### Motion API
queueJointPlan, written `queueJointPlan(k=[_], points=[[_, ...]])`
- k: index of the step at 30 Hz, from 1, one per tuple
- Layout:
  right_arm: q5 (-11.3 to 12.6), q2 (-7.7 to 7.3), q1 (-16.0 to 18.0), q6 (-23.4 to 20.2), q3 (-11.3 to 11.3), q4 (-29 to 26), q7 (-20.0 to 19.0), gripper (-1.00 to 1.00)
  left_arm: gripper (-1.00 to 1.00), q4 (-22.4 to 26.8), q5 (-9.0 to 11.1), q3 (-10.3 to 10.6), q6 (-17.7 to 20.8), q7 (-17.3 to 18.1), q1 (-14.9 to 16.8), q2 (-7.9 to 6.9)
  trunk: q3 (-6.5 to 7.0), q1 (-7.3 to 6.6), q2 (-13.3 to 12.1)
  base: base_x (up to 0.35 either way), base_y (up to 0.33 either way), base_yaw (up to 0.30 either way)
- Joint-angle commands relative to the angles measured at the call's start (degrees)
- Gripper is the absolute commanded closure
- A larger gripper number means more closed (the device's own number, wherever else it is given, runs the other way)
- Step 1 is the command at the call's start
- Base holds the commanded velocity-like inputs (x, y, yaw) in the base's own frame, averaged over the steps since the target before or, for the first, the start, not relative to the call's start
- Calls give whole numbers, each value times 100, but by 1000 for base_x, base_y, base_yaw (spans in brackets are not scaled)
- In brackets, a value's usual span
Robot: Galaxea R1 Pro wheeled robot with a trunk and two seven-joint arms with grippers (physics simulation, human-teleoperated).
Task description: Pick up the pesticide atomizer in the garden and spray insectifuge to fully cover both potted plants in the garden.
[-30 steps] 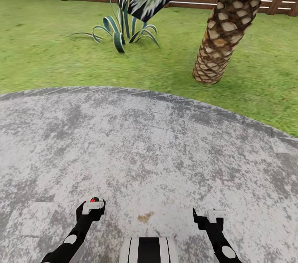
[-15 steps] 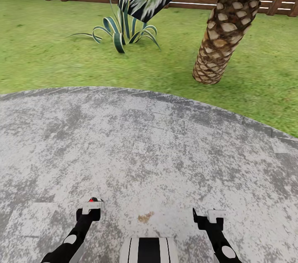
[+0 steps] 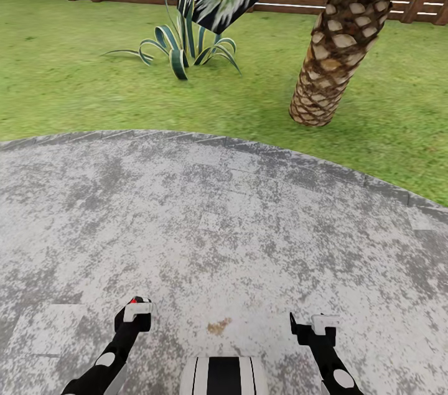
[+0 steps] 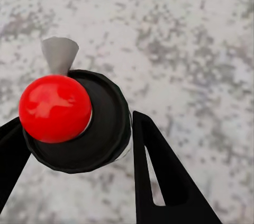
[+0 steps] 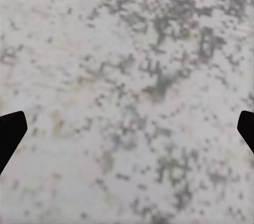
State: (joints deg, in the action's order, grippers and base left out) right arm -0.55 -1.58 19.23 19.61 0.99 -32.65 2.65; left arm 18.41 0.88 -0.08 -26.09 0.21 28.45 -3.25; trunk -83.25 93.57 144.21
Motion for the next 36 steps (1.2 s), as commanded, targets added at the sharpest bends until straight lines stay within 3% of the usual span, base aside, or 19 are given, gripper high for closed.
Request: queueJointPlan(k=[1, 8, 31, 36], points=[[-6, 0, 3, 16, -2, 4, 16, -100, 100, -4, 5, -1, -18, 2, 2, 0, -3, -1, 1, 0, 0, 0], [-6, 0, 4, 16, -2, 5, 16, -100, 100, -4, 0, -1, -21, 5, 2, 0, -3, -1, 1, 0, 0, 0], [-15, 8, 3, 16, -11, 13, 17, -100, 100, 3, 0, -1, 11, 1, 2, -5, 507, -60, -30, 0, 0, 0], [-15, 9, 3, 21, -11, 12, 16, -100, 100, 3, 0, -1, 24, -9, -136, -50, 617, -73, -36, 0, 0, 0]])
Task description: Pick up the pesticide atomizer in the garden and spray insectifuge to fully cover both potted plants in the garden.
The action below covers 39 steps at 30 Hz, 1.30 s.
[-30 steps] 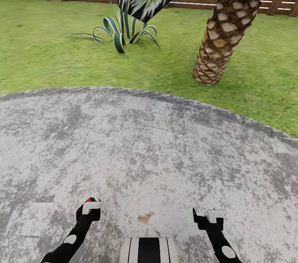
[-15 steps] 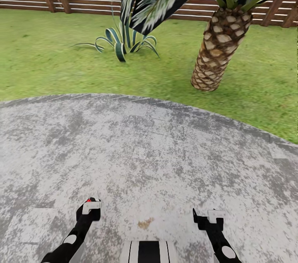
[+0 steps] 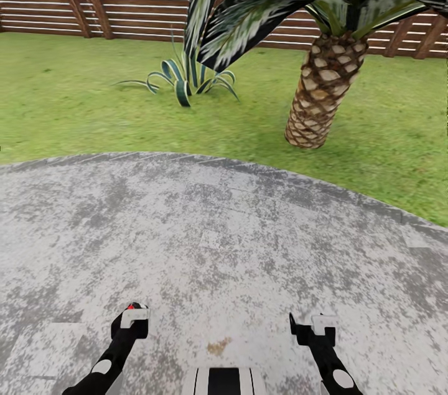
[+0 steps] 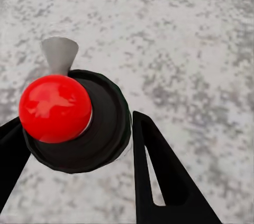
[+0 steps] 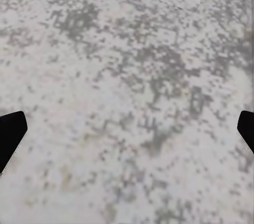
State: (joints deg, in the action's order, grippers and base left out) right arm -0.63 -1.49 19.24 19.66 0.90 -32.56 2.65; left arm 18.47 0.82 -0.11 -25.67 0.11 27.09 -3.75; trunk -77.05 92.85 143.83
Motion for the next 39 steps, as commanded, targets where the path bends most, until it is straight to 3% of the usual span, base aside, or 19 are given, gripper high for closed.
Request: queueJointPlan(k=[1, 11, 39], points=[[-7, 0, 2, 17, -2, 4, 17, -100, 100, -2, 5, 2, -18, 1, -14, -1, 20, -4, 0, 0, 0, 0], [-7, 9, 1, 28, -11, 98, 25, -100, 100, -172, 14, 2, 32, -55, -90, 21, 249, -29, -14, 0, 0, 0], [-7, 9, -8, 29, -10, 171, 22, -100, 100, -185, 14, 2, 27, -55, -89, 23, 1111, -101, -51, 0, 0, 0]])
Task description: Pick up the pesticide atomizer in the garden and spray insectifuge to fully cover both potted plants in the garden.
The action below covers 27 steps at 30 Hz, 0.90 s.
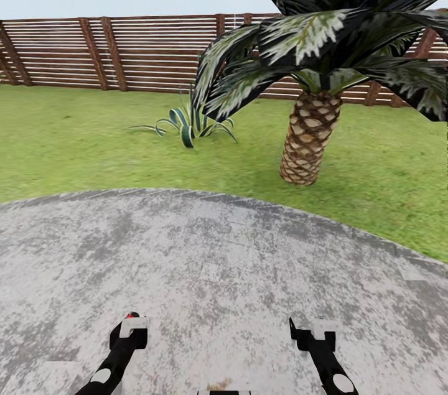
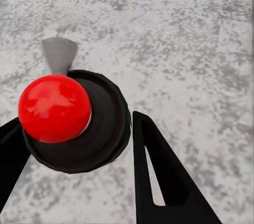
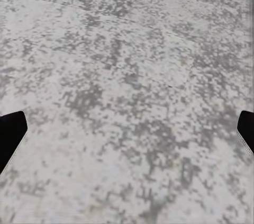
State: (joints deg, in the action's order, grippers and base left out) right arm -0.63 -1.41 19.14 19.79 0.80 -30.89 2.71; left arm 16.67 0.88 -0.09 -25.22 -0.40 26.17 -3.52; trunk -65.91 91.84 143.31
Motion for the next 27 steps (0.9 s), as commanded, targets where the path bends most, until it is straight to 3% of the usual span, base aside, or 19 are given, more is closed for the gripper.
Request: queueJointPlan(k=[1, 6, 27], points=[[-7, 0, 2, 16, -1, 4, 14, -100, 100, -5, 9, 0, -17, -4, 2, 0, 28, -3, 0, 0, 0, 0], [-6, 0, 2, 16, -1, 4, 11, -100, 100, -5, 9, 0, -17, -4, 2, 0, 183, -16, -7, 0, 0, 0], [3, 0, 2, 16, -1, -18, 5, -100, 100, -13, 9, 0, -15, -4, 2, 9, 683, -475, -845, 0, 0, 0]])
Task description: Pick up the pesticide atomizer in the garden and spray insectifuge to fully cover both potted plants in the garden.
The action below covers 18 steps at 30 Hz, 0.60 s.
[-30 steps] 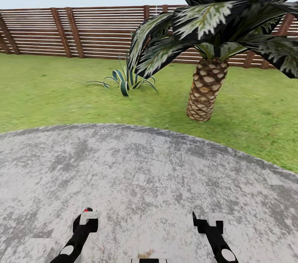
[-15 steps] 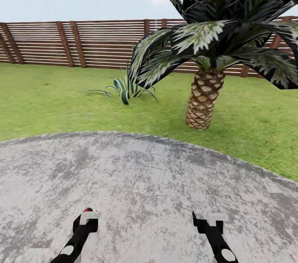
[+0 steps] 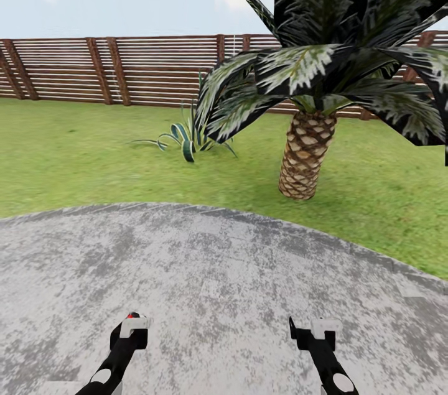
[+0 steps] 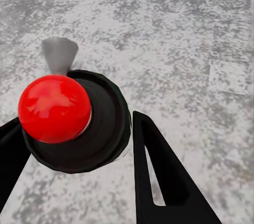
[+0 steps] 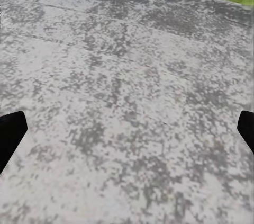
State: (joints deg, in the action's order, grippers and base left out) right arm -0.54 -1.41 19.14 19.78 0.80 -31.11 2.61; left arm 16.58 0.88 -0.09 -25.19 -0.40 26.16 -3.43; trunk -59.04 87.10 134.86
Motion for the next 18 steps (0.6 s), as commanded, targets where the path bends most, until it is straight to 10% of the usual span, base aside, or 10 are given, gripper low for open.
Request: queueJointPlan(k=[1, 18], points=[[-3, 0, 3, 17, -1, -4, 14, -100, 100, -5, 9, 1, -18, -4, 3, 0, 14, -24, -40, 0, 0, 0], [-7, -9, 3, 11, -1, 1, 21, -100, 100, 3, 9, 1, -21, -4, 3, 0, 152, -112, -200, 0, 0, 0]])
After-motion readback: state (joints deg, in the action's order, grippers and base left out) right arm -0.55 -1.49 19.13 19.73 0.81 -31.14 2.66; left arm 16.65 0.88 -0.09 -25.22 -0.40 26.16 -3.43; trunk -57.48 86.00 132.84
